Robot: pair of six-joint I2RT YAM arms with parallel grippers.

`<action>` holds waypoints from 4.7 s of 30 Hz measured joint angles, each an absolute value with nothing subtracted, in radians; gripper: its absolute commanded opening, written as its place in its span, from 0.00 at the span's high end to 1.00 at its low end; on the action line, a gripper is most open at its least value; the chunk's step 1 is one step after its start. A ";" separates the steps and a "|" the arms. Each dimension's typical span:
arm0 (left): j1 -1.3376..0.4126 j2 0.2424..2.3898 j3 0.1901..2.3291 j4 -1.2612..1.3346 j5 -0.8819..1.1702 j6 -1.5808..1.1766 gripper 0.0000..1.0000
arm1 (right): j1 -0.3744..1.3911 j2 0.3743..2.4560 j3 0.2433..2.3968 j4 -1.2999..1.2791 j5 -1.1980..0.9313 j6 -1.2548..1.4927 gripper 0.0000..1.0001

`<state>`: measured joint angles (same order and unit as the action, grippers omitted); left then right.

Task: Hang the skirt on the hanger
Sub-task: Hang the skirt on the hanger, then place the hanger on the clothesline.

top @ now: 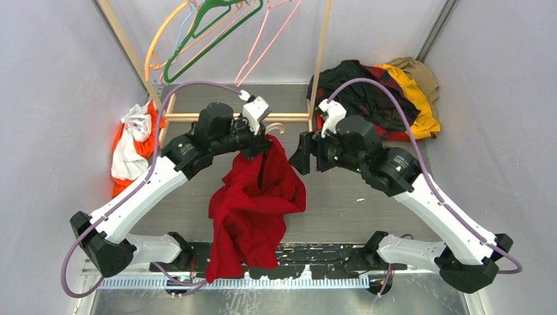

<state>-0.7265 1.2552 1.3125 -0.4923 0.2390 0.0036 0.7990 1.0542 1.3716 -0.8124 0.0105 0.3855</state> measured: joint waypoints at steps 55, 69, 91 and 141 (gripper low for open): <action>-0.673 1.190 1.351 0.146 1.106 -0.611 1.00 | 0.746 0.980 1.313 -0.726 -0.471 0.083 0.28; -0.671 1.228 1.373 -0.019 0.981 -0.440 0.93 | 0.762 0.966 1.290 -0.736 -0.564 0.114 0.99; -0.677 1.094 1.404 -0.257 0.565 -0.218 0.64 | 0.757 0.836 1.235 -0.848 -0.217 0.146 0.99; -0.678 1.007 1.228 -0.321 0.383 -0.197 0.68 | 0.383 1.947 2.465 -0.941 -0.033 0.162 0.99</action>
